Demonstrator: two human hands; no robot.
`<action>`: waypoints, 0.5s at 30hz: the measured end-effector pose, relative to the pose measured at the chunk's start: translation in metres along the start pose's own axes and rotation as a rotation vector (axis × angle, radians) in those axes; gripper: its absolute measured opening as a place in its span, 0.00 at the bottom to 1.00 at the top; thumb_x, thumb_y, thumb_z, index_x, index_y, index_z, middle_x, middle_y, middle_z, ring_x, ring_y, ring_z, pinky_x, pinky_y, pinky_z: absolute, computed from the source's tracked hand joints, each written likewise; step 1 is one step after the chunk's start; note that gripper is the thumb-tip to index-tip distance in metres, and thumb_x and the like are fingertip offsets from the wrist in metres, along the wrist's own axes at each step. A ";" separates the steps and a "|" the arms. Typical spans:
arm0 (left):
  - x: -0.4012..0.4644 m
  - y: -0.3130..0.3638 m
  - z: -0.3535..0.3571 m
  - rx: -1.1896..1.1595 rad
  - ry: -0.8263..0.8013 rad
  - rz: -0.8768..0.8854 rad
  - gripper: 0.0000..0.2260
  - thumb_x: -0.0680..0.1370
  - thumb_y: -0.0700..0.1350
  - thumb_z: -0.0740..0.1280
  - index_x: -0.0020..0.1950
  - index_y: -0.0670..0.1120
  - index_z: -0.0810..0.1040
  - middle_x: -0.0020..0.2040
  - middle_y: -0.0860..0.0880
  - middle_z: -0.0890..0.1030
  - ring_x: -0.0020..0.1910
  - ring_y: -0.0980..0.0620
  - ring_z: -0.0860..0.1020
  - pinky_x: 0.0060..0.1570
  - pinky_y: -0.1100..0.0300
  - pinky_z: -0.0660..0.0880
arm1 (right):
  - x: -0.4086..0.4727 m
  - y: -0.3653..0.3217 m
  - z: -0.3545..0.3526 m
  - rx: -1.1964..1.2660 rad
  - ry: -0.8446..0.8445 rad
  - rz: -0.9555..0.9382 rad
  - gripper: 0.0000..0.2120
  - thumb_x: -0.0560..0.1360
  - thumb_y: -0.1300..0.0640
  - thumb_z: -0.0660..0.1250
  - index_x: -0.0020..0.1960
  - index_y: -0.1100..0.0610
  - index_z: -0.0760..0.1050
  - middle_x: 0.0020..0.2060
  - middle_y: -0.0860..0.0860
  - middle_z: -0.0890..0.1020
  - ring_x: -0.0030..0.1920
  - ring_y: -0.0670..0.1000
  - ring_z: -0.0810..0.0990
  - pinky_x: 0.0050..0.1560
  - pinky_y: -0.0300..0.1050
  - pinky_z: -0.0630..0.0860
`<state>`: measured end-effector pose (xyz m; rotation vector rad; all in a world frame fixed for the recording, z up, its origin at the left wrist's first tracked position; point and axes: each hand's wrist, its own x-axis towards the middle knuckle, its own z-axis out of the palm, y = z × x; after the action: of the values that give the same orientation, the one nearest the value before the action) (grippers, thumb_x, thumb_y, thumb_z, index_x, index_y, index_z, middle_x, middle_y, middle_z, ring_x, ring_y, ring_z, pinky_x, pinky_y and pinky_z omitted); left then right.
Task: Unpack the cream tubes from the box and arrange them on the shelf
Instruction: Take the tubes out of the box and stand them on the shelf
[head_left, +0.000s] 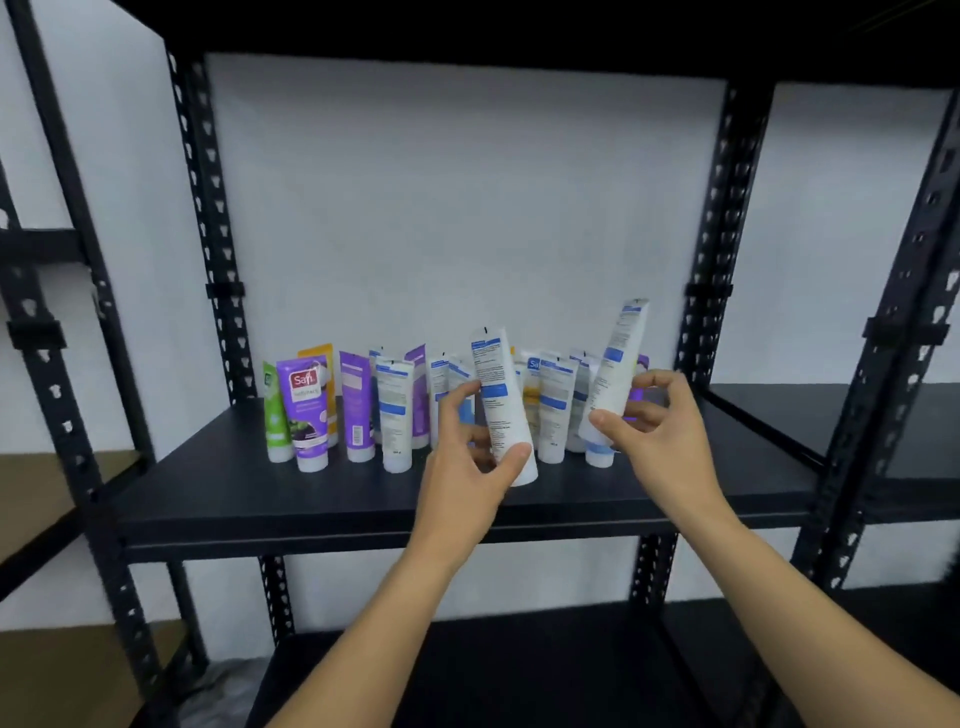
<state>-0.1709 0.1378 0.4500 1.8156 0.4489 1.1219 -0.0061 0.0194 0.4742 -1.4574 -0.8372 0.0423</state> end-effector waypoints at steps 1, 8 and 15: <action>0.005 0.002 0.009 0.006 -0.016 0.010 0.33 0.75 0.46 0.74 0.69 0.66 0.59 0.52 0.57 0.80 0.46 0.59 0.82 0.45 0.60 0.81 | 0.007 0.001 -0.008 -0.005 0.019 -0.010 0.21 0.70 0.57 0.78 0.54 0.46 0.69 0.46 0.47 0.86 0.47 0.47 0.85 0.48 0.49 0.82; 0.030 0.021 0.082 -0.009 -0.089 0.071 0.33 0.74 0.46 0.74 0.70 0.64 0.59 0.53 0.56 0.79 0.45 0.61 0.81 0.41 0.67 0.78 | 0.046 0.012 -0.064 -0.120 0.134 -0.042 0.22 0.71 0.57 0.77 0.57 0.49 0.68 0.48 0.48 0.83 0.46 0.44 0.84 0.44 0.41 0.80; 0.046 0.019 0.160 0.029 -0.136 0.095 0.35 0.75 0.48 0.72 0.70 0.70 0.55 0.54 0.59 0.79 0.46 0.59 0.81 0.45 0.60 0.80 | 0.062 0.028 -0.120 -0.218 0.211 -0.009 0.20 0.71 0.55 0.77 0.54 0.46 0.68 0.44 0.46 0.85 0.44 0.43 0.84 0.42 0.43 0.78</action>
<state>-0.0157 0.0772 0.4645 1.9413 0.3035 1.0522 0.1141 -0.0467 0.4921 -1.6299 -0.6919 -0.2124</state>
